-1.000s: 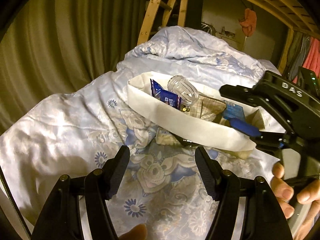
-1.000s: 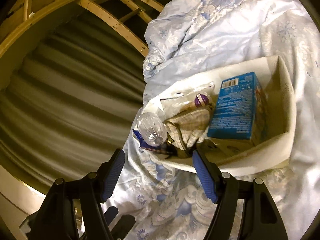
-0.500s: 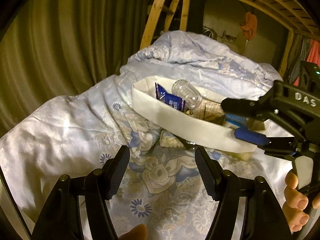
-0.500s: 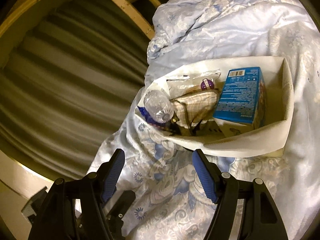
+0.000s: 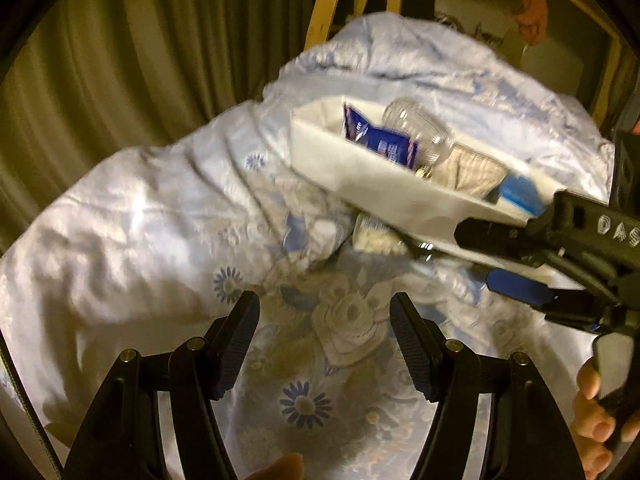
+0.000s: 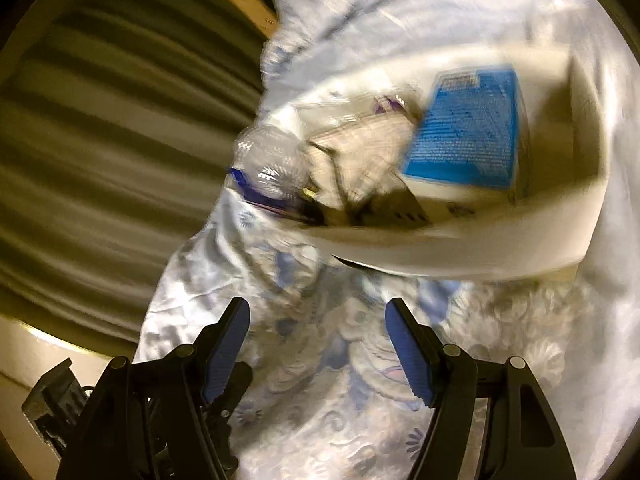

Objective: Organize objects

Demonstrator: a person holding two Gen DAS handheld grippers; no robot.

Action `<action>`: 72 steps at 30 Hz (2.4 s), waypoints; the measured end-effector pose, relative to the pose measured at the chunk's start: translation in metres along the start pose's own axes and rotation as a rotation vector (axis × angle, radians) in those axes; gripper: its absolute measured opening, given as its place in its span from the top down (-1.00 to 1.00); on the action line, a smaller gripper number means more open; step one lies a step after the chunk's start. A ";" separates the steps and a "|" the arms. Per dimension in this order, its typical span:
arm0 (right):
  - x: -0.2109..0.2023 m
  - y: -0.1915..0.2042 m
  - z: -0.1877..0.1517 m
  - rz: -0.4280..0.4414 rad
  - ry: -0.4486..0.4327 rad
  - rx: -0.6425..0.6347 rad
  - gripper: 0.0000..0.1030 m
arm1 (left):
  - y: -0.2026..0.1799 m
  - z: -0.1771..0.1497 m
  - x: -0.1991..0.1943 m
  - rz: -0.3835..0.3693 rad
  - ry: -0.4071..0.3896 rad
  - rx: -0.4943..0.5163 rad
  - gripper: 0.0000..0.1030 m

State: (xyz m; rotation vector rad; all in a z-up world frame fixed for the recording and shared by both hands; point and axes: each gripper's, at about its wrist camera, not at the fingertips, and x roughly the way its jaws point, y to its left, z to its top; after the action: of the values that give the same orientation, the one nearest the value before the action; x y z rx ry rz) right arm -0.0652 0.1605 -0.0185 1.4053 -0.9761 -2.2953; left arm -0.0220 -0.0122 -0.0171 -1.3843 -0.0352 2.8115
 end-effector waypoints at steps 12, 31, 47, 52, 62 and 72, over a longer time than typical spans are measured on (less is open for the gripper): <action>0.057 -0.033 -0.031 -0.160 -0.053 -0.111 -0.55 | 0.011 -0.013 0.049 0.125 0.217 -0.009 -0.30; 0.050 -0.039 -0.043 -0.060 -0.106 -0.129 -0.78 | -0.008 -0.020 0.054 0.220 0.192 0.065 -0.30; 0.044 -0.024 -0.046 -0.038 -0.079 -0.185 -0.77 | -0.019 0.020 -0.029 0.176 0.088 0.171 -0.25; 0.026 -0.010 -0.039 0.025 -0.094 -0.157 -0.77 | 0.004 0.069 -0.096 -0.052 0.044 0.167 -0.25; 0.040 0.054 -0.022 -0.054 -0.126 -0.199 -0.74 | 0.093 0.125 -0.089 -0.029 0.056 0.310 -0.26; 0.093 0.051 -0.011 -0.079 -0.059 -0.032 -0.74 | 0.145 0.108 -0.037 -0.368 0.161 0.185 -0.26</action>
State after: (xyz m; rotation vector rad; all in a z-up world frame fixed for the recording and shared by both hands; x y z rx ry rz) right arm -0.1062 0.0676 -0.0509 1.3940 -0.9122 -2.4111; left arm -0.0847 -0.1598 0.0746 -1.3917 -0.0249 2.3373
